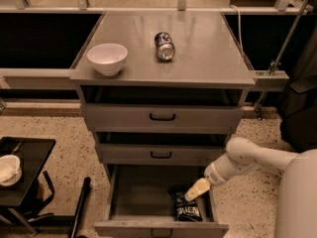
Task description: Pick blue chip bag from bottom drawer and place on counter
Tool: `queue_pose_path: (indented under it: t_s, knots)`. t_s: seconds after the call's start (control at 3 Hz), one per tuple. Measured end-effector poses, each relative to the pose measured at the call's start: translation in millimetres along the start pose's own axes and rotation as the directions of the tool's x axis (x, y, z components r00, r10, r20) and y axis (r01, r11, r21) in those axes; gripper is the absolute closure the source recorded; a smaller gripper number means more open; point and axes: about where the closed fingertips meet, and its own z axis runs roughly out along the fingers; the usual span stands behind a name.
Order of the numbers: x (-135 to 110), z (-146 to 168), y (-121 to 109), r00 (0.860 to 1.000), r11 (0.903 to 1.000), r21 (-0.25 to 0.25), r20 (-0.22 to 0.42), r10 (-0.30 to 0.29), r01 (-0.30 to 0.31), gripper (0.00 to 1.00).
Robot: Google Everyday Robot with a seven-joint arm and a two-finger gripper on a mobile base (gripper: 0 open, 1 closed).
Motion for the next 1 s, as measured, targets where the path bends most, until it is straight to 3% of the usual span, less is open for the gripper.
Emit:
queue_pose_path:
  t_s: [0.33, 0.67, 1.0]
  knots:
    - [3.0, 5.2, 1.4, 1.000, 0.9999, -0.010, -0.004, 0.004, -0.004, 0.00]
    - [-2.9, -14.4, 12.9, 1.000, 0.9956, 0.092, 0.008, -0.019, 0.019, 0.00]
    - [42.6, 24.3, 46.8, 1.000, 0.9867, 0.162, 0.020, 0.007, -0.010, 0.00]
